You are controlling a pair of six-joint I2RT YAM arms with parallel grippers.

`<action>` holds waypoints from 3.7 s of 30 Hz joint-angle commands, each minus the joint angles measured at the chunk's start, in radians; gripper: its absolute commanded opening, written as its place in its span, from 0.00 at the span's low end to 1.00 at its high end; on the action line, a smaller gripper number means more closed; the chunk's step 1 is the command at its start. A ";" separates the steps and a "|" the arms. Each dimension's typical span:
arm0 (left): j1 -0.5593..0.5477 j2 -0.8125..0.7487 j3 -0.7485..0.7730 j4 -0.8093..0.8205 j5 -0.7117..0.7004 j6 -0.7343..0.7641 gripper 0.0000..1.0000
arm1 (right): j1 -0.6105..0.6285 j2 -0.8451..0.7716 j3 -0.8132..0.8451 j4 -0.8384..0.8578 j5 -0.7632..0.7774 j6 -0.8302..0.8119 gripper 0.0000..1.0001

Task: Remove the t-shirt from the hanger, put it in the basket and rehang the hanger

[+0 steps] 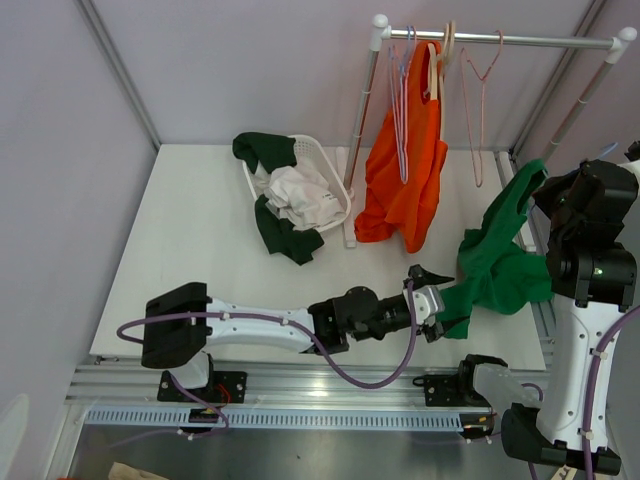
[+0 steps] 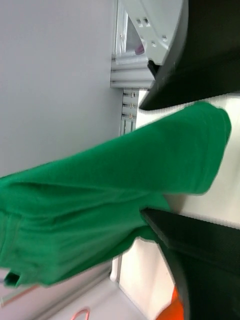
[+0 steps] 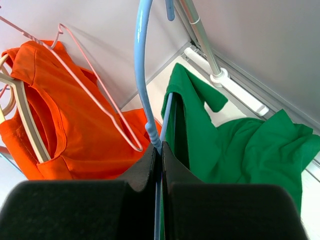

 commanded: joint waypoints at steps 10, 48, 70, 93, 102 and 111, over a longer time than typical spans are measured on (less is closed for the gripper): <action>0.007 0.044 0.178 -0.121 0.089 -0.061 0.01 | 0.005 -0.004 0.040 0.071 -0.044 -0.010 0.00; 0.117 0.093 0.432 -0.791 0.119 -0.498 0.01 | 0.005 0.078 0.132 0.022 -0.319 -0.147 0.00; 0.177 0.234 0.450 -0.796 0.198 -0.535 0.01 | 0.005 0.285 0.351 0.056 -0.477 -0.276 0.00; 0.269 0.118 0.505 -0.857 0.326 -0.544 0.01 | 0.005 0.081 -0.025 0.389 -0.319 -0.262 0.00; 0.312 0.013 0.666 -1.171 0.475 -0.487 0.01 | 0.001 0.226 -0.055 0.773 -0.463 -0.398 0.00; 0.459 -0.102 0.793 -1.250 0.532 -0.505 0.01 | -0.008 0.397 0.043 0.907 -0.527 -0.426 0.00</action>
